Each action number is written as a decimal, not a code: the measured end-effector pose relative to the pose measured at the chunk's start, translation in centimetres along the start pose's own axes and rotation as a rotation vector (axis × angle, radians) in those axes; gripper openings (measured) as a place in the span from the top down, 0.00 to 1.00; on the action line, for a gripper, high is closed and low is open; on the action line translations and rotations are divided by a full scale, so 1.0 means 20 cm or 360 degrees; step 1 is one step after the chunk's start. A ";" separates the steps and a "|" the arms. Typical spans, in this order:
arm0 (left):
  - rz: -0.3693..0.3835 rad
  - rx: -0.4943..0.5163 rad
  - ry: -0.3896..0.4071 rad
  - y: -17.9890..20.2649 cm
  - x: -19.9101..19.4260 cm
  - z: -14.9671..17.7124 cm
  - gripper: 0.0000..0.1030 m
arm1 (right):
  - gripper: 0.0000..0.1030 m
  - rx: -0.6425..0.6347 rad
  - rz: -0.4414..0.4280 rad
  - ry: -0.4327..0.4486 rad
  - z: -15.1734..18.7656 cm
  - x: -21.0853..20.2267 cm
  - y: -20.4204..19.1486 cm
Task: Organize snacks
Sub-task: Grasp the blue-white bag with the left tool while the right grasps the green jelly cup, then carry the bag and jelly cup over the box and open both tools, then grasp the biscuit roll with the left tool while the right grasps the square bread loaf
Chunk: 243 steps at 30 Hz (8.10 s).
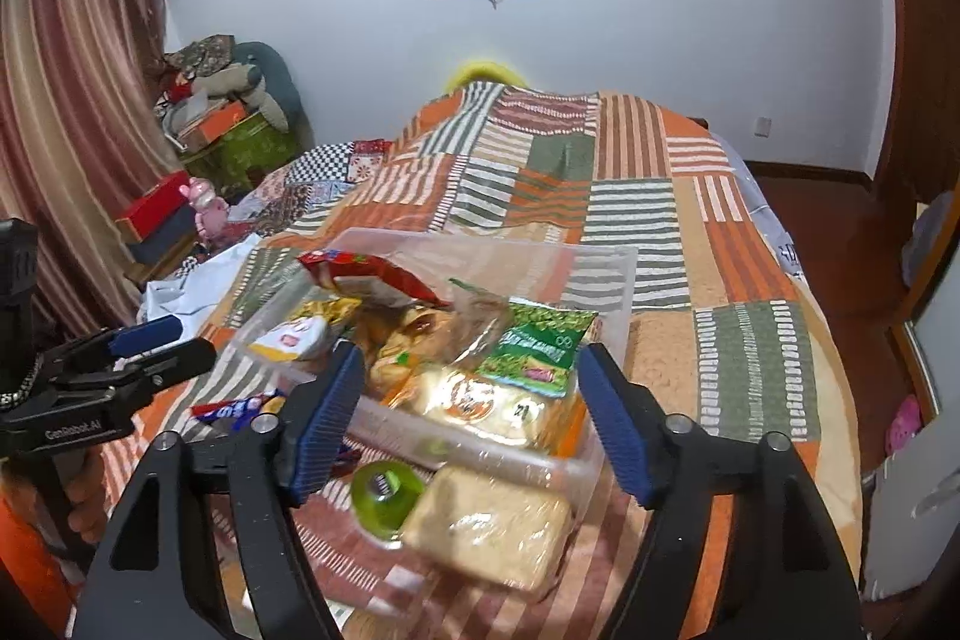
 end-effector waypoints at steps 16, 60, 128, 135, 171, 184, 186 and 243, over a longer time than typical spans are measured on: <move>-0.0011 -0.0061 -0.0239 0.01 0.21 0.21 0.11 | 0.30 -0.0040 -0.0091 -0.0135 0.20 0.06 -0.09; 0.0141 -0.0125 -0.0118 -0.01 0.09 0.31 0.28 | 0.57 -0.0210 -0.0205 -0.0555 0.43 0.39 -0.25; 0.0151 0.0064 0.0006 0.27 0.45 -0.23 0.23 | 0.60 0.0081 -0.0024 -0.0120 -0.04 0.34 0.12; 0.0147 -0.0005 -0.0081 0.26 0.50 -0.20 0.14 | 0.59 0.0100 -0.0024 -0.0112 -0.05 0.30 0.14; 0.0174 0.0029 -0.0200 0.24 0.08 0.22 0.14 | 0.26 -0.0076 0.0002 -0.0314 0.32 0.15 0.15; 0.0317 0.0083 -0.0263 0.40 0.03 0.35 0.14 | 0.39 0.0033 -0.0090 -0.0375 0.44 0.14 0.13; 0.0346 0.0112 -0.0277 0.45 0.03 0.36 0.14 | 0.48 0.0029 -0.0106 -0.0374 0.44 0.12 0.12; 0.0148 0.0069 -0.0312 0.22 0.09 0.54 0.58 | 0.11 0.0003 0.0013 -0.0470 0.45 0.34 -0.12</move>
Point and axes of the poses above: each gripper's, at about its wrist camera, not at the fingertips, and x roughly the way its jaws point, y to its right, z to its underside, the point moved 8 cm from there along x, roughly the way its jaws point, and after that the axes turned 8 degrees about x, right-handed, at the moved point
